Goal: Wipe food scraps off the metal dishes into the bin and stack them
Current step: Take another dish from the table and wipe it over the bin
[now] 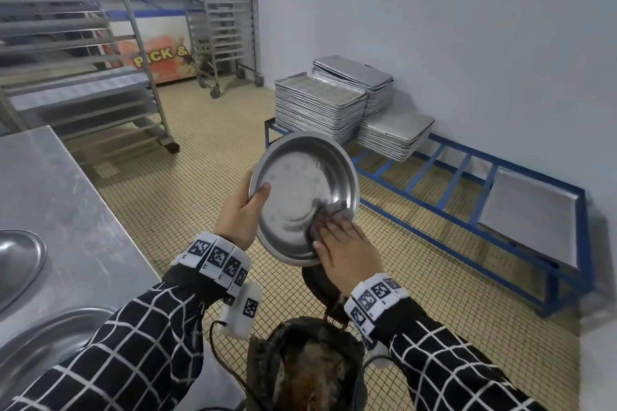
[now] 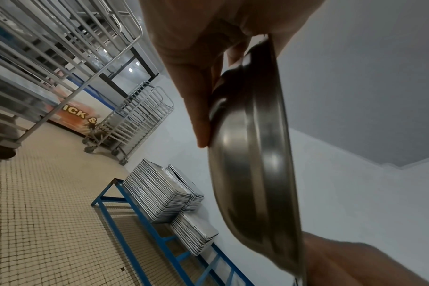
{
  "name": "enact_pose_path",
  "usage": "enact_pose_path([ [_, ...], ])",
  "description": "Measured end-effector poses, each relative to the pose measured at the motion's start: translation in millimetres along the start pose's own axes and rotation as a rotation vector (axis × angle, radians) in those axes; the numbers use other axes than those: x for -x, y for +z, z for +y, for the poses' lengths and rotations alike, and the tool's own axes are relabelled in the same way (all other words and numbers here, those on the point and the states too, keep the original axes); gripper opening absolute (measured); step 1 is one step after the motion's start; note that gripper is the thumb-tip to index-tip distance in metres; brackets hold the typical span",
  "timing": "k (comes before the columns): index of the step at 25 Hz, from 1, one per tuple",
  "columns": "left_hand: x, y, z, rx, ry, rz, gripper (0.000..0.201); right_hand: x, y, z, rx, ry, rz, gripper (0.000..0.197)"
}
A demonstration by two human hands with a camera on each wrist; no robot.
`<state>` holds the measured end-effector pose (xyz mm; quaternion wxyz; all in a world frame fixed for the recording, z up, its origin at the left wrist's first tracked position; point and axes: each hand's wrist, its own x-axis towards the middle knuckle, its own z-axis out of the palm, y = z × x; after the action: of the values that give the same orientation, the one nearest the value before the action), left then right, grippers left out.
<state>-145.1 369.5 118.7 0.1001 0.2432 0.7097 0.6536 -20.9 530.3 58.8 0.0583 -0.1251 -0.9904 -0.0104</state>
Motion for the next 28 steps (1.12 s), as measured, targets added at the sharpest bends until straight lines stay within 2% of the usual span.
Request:
enact_pose_path([
  [3, 7, 7, 2, 0.053, -0.053, -0.035, 0.025, -9, -3, 19, 0.055, 0.137, -0.033, 0.07],
  [5, 10, 10, 4, 0.085, -0.096, -0.052, 0.024, -12, -7, 31, -0.004, 0.211, 0.039, 0.062],
  [8, 10, 10, 7, 0.096, -0.132, -0.063, 0.027, -13, -18, 39, -0.292, 0.249, 0.214, 0.067],
  [12, 10, 7, 6, 0.088, -0.181, -0.095, 0.023, -23, -39, 46, -0.516, 0.351, 0.22, 0.075],
  [15, 12, 3, 4, 0.07, -0.223, -0.116, 0.019, -24, -41, 54, -0.736, 0.361, 0.258, 0.051],
  [17, 13, 2, 1, 0.043, -0.196, -0.092, 0.021, -20, -37, 56, -0.832, 0.413, 0.231, 0.035],
  [19, 14, 3, -2, 0.006, -0.123, -0.04, 0.034, -17, -34, 52, -0.863, 0.486, 0.245, 0.025],
  [22, 15, 4, -7, 0.006, -0.027, -0.046, 0.067, -17, -35, 41, -0.939, 0.617, 0.366, 0.023],
  [24, 19, 10, -5, -0.003, 0.023, -0.072, 0.079, -19, -37, 31, -1.062, 0.671, 0.451, 0.026],
  [26, 23, 19, -3, -0.001, 0.049, -0.063, 0.077, -19, -40, 16, -1.156, 0.671, 0.52, 0.028],
  [28, 24, 25, 2, 0.022, 0.004, -0.017, 0.067, -19, -41, 6, -1.173, 0.633, 0.555, 0.03],
])
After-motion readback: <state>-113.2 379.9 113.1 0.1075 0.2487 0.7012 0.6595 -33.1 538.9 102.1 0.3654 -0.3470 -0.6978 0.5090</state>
